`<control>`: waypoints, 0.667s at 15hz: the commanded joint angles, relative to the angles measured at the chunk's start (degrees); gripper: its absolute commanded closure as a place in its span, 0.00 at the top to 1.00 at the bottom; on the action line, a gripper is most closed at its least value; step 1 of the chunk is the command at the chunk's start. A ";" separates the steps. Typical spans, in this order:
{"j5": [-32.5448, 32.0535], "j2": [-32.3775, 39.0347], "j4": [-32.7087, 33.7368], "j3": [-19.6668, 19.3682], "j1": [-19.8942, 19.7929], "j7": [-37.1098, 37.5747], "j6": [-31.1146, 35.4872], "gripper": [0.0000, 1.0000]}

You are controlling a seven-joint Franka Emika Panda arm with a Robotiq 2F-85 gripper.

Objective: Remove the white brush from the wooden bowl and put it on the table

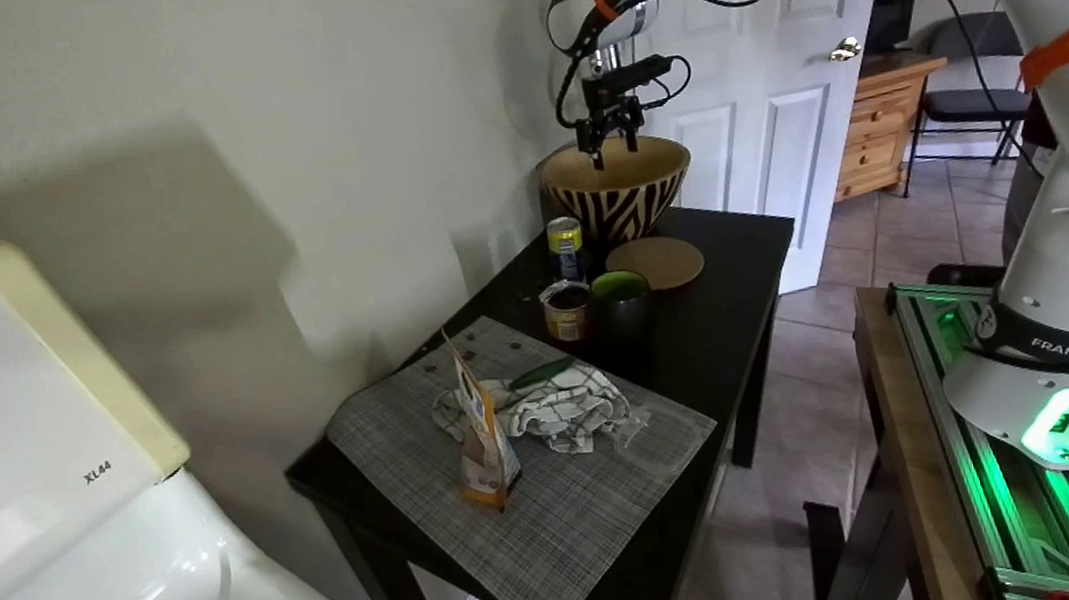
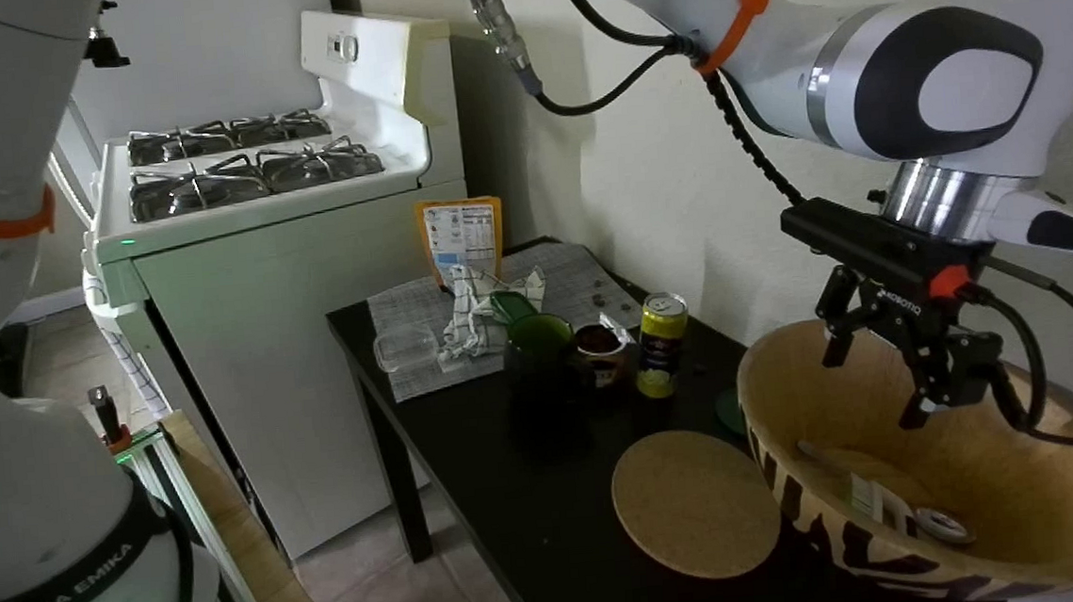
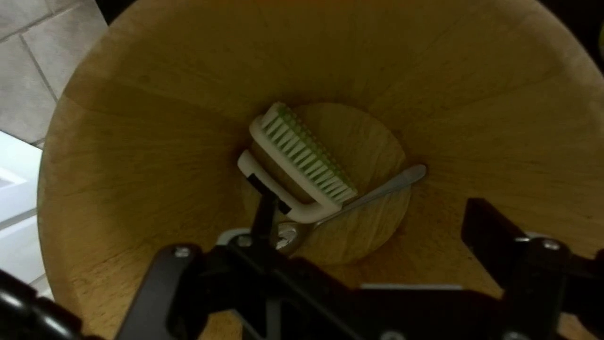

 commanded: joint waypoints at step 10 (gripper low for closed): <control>-2.14 5.10 1.29 2.53 -3.67 -18.66 10.07 1.00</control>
